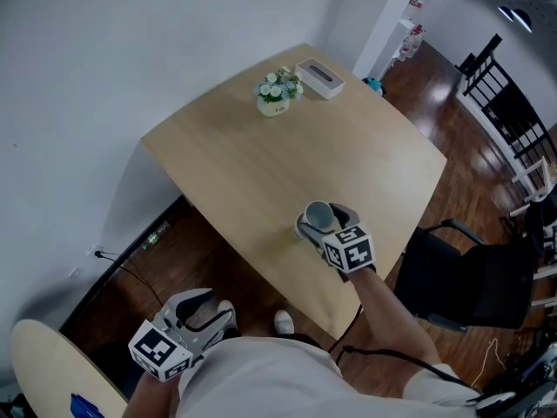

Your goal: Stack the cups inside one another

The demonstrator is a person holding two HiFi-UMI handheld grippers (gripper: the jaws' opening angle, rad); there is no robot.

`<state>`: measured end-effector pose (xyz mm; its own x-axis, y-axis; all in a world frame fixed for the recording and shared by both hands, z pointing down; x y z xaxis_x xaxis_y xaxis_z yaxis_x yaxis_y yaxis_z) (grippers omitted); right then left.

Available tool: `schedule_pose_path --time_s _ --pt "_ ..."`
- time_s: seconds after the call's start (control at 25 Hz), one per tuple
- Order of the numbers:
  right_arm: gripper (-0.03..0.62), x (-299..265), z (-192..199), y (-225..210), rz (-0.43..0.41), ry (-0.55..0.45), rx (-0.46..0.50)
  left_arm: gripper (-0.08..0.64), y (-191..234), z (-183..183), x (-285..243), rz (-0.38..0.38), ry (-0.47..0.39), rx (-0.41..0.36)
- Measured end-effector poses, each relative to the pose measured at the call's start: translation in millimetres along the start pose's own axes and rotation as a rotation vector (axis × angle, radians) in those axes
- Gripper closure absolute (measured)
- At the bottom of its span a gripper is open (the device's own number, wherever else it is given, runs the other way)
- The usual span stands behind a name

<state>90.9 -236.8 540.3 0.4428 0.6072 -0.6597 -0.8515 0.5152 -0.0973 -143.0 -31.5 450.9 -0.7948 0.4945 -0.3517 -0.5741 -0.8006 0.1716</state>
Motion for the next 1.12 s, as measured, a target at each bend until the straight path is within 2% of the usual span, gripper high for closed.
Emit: schedule_pose_path --time_s 0.24,0.4,0.64,0.76,0.92,1.12 --pt "0.195 -2 12 6 0.020 0.046 -0.041 0.360 14 8 13 0.042 0.008 0.003" --pt "0.189 19 15 20 0.038 0.047 -0.044 0.360 16 10 13 0.100 -0.001 -0.001" --pt "0.189 77 32 64 0.035 0.045 -0.082 0.360 11 29 -1 0.217 -0.010 0.015" --pt "0.189 105 46 97 0.003 0.045 -0.088 0.360 6 38 -9 0.254 0.007 -0.004" --pt "0.189 142 73 131 -0.079 0.038 -0.064 0.360 -19 28 -12 0.217 -0.013 -0.051" --pt "0.189 207 123 144 -0.150 0.006 0.007 0.368 -92 31 -16 0.138 -0.021 -0.078"
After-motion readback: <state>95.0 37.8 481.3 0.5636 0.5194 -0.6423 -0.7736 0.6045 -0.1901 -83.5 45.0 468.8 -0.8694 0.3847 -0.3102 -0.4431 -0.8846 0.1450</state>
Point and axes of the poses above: the fingertips, and each gripper's own axes: x backward along the fingers, y to its left, z out of its underside, the point moved 2 cm from there along x, backward along the fingers, and after that the axes turned 7 degrees about -x, right-handed, at the moved point
